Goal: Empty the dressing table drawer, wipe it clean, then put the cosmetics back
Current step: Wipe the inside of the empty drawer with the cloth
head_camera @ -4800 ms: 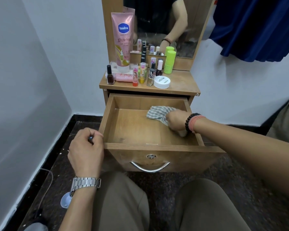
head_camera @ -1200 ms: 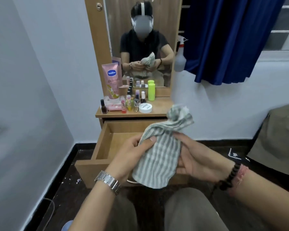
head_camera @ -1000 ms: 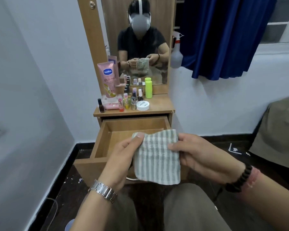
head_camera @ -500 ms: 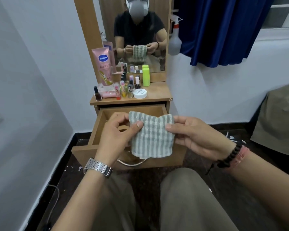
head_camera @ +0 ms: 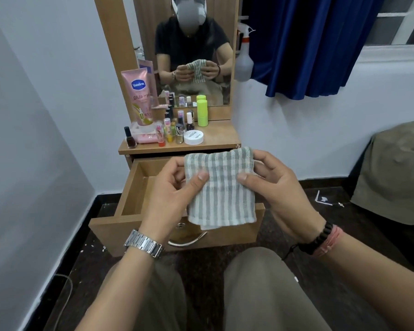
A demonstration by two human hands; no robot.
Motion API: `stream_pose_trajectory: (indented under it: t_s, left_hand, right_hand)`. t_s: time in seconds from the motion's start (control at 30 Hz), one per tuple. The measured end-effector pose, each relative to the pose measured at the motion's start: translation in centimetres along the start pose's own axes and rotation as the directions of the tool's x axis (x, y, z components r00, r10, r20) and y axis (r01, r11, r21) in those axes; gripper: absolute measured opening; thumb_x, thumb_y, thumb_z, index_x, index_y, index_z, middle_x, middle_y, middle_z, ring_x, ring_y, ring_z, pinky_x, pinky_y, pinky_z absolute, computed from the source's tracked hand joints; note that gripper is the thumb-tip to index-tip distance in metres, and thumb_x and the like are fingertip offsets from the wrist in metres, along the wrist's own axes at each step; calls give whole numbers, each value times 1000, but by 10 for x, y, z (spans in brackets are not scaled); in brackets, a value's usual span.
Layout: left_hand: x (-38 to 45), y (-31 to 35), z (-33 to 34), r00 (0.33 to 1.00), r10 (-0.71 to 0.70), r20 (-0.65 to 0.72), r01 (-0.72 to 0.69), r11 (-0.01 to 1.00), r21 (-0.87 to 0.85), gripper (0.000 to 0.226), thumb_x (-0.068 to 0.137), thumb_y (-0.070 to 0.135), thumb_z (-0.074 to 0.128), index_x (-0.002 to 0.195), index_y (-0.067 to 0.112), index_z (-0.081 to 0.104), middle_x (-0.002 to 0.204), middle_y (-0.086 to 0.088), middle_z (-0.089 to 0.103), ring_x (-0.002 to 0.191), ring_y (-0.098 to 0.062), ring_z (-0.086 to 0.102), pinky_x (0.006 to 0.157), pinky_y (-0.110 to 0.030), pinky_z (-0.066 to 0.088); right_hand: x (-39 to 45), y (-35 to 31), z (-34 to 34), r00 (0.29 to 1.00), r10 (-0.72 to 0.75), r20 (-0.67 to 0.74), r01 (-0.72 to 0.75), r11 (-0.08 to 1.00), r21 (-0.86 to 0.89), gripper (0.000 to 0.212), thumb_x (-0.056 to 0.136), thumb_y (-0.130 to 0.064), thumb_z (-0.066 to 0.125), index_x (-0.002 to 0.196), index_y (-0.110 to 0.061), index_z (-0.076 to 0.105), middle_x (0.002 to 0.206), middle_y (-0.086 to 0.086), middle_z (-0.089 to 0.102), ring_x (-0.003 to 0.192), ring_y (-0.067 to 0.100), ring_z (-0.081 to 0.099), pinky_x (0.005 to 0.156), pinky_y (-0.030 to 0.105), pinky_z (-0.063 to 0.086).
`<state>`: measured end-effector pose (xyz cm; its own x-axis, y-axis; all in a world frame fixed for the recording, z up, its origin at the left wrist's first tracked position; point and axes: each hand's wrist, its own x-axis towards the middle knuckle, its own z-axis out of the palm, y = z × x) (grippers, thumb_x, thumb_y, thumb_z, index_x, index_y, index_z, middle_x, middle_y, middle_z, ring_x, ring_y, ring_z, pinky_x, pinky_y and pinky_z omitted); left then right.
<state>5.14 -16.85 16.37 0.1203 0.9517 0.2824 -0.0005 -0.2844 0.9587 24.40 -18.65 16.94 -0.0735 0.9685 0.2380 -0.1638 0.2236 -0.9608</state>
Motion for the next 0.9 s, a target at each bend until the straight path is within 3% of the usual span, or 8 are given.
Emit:
stream_pose_trajectory:
  t_s: [0.1, 0.17, 0.27, 0.37, 0.57, 0.73, 0.83, 0.9]
  left_hand:
    - [5, -3, 3, 991, -128, 46, 135, 973, -190, 46, 72, 15, 71, 111, 8, 47, 99, -8, 74, 87, -23, 72, 67, -31, 58]
    - [9, -8, 9, 976, -216, 35, 218, 948, -233, 45, 77, 11, 70, 115, 9, 46, 96, -11, 74, 82, -24, 71, 65, -33, 59]
    - [18, -21, 17, 936, -352, 32, 342, 880, -329, 44, 82, 7, 69, 120, 9, 48, 93, -13, 72, 78, -27, 69, 69, -40, 57]
    - [31, -30, 20, 923, -382, 43, 371, 857, -358, 42, 82, 10, 69, 120, 9, 51, 91, -9, 73, 80, -26, 69, 72, -42, 56]
    - [57, -55, 14, 961, -274, -40, 276, 960, 53, 28, 91, 35, 58, 118, 29, 51, 97, 7, 71, 84, -9, 68, 76, -32, 56]
    - [54, -82, 6, 966, -256, -20, 253, 936, 246, 24, 83, 52, 59, 105, 46, 53, 93, 14, 69, 88, -7, 66, 85, -44, 54]
    - [53, -88, 3, 976, -216, -17, 212, 934, 289, 21, 86, 44, 60, 106, 41, 55, 92, 18, 67, 86, -2, 64, 81, -34, 54]
    - [52, -87, 3, 981, -190, -26, 188, 927, 324, 17, 87, 38, 61, 104, 39, 57, 89, 22, 65, 81, 1, 63, 74, -23, 52]
  right_hand:
    - [9, 9, -8, 991, 111, -71, -93, 971, 218, 54, 81, -17, 68, 129, -8, 45, 118, 9, 67, 105, 24, 66, 88, 38, 55]
    - [11, 19, -13, 947, 299, 113, -320, 876, 361, 57, 89, -28, 64, 138, -7, 43, 130, 14, 61, 119, 31, 59, 102, 50, 46]
    - [10, 36, -19, 798, 465, 384, -577, 774, 261, 53, 91, -21, 60, 141, -11, 44, 137, 17, 55, 128, 34, 51, 109, 55, 37]
    - [21, 31, -29, 777, 463, 426, -576, 797, 183, 55, 87, -5, 59, 140, -8, 44, 136, 19, 55, 121, 33, 56, 92, 42, 54]
    - [78, 3, -55, 851, 501, 157, -525, 822, 221, 21, 91, -7, 48, 108, 1, 56, 86, 13, 72, 67, 19, 71, 51, 25, 56]
    - [162, 1, -68, 875, 483, 34, -483, 865, 137, 21, 99, -12, 42, 114, -1, 53, 82, 10, 71, 63, 13, 68, 56, 21, 57]
    - [217, 6, -69, 903, 429, 20, -428, 895, 124, 16, 100, -12, 43, 104, -3, 56, 81, 8, 72, 64, 11, 68, 55, 20, 56]
    - [247, 24, -72, 891, 447, -83, -453, 888, -80, 14, 97, -8, 51, 109, -4, 57, 93, 10, 72, 70, 13, 68, 57, 22, 56]
